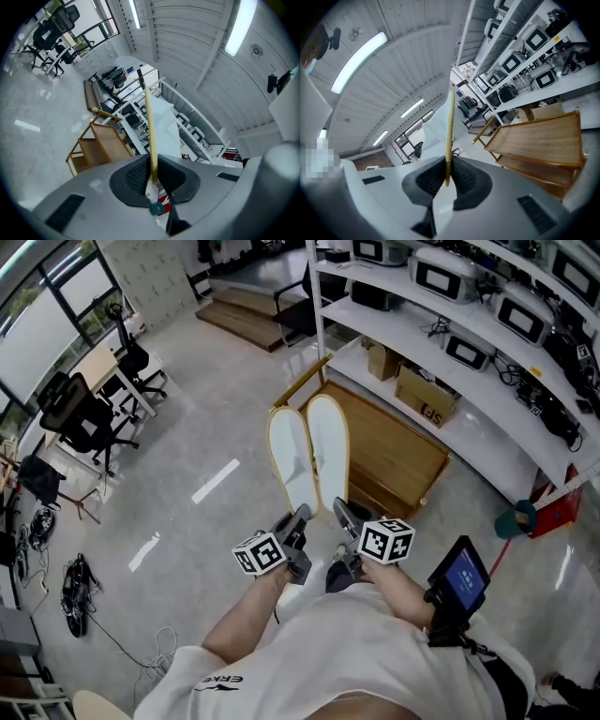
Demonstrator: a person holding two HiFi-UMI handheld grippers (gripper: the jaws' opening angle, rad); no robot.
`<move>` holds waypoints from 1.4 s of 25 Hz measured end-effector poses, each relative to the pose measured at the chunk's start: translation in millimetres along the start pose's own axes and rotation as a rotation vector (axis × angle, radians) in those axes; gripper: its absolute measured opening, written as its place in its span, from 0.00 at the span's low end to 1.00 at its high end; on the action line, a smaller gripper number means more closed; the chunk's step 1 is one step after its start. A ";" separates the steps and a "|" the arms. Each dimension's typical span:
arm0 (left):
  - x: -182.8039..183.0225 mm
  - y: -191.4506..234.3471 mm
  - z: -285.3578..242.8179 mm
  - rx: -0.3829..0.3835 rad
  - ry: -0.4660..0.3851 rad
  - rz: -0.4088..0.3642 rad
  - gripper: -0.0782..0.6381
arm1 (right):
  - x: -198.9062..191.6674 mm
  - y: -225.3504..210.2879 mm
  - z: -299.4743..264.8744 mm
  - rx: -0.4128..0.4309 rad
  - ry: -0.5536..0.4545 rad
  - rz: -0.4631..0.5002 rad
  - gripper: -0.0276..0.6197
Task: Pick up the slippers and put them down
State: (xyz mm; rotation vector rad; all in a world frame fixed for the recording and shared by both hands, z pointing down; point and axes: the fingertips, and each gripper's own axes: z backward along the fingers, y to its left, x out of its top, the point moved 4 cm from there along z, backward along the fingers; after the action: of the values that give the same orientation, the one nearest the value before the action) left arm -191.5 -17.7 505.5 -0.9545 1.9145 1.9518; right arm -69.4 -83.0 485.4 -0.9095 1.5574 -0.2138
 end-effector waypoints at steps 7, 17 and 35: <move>40.0 30.3 -15.8 0.043 -0.025 -0.001 0.15 | 18.2 -5.4 -56.0 0.044 0.030 -0.009 0.09; 80.3 58.9 -74.7 0.063 -0.014 0.005 0.15 | 58.1 -41.8 -110.6 0.044 0.042 -0.029 0.09; 109.7 110.4 -161.1 0.066 0.092 0.019 0.15 | 88.8 -110.0 -171.0 -0.023 0.030 -0.112 0.09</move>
State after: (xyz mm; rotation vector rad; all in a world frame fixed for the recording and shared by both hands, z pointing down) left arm -295.3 -213.2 540.1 -1.0283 2.0307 1.8731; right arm -171.9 -276.0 523.9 -1.0170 1.5401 -0.2913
